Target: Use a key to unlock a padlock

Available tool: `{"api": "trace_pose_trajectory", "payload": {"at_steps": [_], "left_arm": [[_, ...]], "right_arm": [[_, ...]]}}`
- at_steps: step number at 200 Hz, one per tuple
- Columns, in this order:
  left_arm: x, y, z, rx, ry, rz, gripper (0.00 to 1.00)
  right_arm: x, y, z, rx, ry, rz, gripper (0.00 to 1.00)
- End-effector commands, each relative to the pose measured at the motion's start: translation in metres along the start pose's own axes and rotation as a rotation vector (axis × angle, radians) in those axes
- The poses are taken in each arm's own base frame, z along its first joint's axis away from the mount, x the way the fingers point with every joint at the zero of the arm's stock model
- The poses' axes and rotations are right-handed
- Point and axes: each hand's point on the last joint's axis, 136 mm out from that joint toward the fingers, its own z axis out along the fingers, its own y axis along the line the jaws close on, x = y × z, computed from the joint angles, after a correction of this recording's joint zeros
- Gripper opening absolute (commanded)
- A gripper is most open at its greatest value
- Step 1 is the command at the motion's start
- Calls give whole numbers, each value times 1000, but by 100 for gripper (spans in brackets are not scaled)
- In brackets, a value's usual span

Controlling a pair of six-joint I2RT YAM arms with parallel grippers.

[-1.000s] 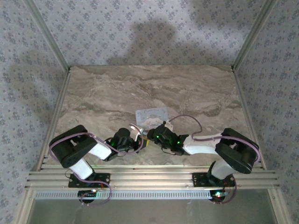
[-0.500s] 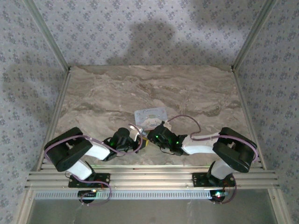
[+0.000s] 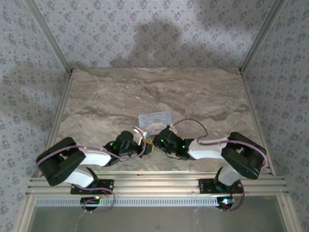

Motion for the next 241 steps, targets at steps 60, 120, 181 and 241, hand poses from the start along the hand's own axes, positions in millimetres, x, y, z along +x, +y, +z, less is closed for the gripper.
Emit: {"api": "trace_pose_trajectory", "payload": {"at_steps": [60, 120, 181, 241], "left_arm": [[-21, -2, -44, 39, -68, -129, 43], [-20, -10, -55, 96, -77, -301, 29], [-5, -2, -55, 76, -68, -387, 24], [-5, 6, -50, 63, -46, -448, 18]], "right_arm": [[-21, 12, -20, -21, 13, 36, 0], [-21, 25, -18, -51, 84, -15, 0], [3, 42, 5, -85, 190, -45, 0], [9, 64, 20, -142, 218, -25, 0]]}}
